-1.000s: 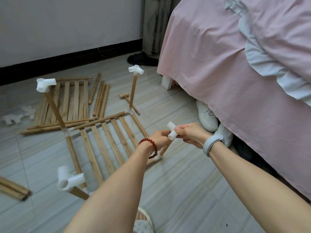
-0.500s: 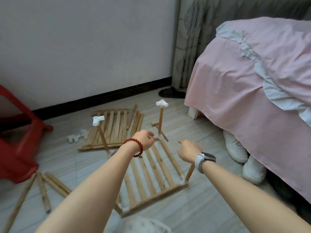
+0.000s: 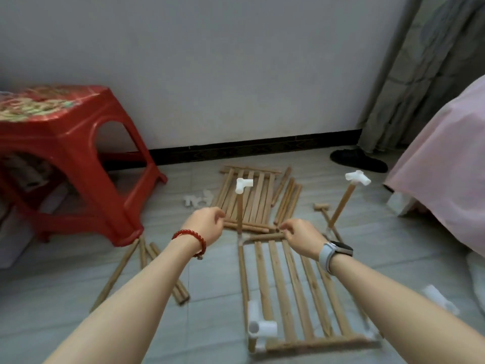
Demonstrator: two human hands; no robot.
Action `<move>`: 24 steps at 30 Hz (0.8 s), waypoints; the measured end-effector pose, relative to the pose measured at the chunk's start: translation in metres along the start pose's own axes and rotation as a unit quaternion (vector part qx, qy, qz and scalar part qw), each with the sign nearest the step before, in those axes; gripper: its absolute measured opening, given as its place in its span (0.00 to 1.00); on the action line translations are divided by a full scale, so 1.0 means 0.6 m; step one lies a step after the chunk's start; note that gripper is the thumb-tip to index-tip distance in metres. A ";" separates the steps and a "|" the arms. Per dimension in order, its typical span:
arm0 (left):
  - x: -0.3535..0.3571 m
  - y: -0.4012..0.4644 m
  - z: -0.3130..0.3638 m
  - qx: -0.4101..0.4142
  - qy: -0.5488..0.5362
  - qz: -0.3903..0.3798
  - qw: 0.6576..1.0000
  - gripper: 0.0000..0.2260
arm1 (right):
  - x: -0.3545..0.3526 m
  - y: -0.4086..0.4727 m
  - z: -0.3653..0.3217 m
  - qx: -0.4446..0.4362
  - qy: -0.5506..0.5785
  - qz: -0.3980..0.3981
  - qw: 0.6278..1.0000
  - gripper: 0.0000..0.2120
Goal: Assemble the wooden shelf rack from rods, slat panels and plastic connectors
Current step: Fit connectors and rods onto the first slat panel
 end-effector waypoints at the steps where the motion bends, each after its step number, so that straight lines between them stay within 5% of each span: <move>1: 0.020 0.006 -0.027 -0.020 -0.009 -0.005 1.000 0.13 | 0.017 0.020 0.003 0.011 0.006 -0.005 1.000 0.15; 7: 0.169 0.096 -0.133 -0.082 -0.087 -0.039 0.992 0.15 | 0.124 0.172 0.066 0.080 -0.020 -0.035 0.996 0.16; 13: 0.253 0.210 -0.147 -0.050 -0.129 -0.011 0.990 0.26 | 0.204 0.337 0.120 0.108 -0.018 -0.073 0.991 0.18; 17: 0.282 0.266 -0.145 -0.024 -0.149 0.063 0.987 0.11 | 0.259 0.419 0.131 0.102 -0.051 -0.099 0.989 0.21; 24: 0.292 0.281 -0.164 -0.026 -0.128 0.053 0.990 0.09 | 0.300 0.463 0.151 0.074 -0.145 -0.126 0.979 0.13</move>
Point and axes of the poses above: each hand's wrist, its own y-axis towards the middle knuckle, its own x-axis out of the palm, z = x × y, the point moved 1 cm from there along y, towards the middle knuckle, and after that the axes turned 8 degrees about x, right-handed, at the moved point
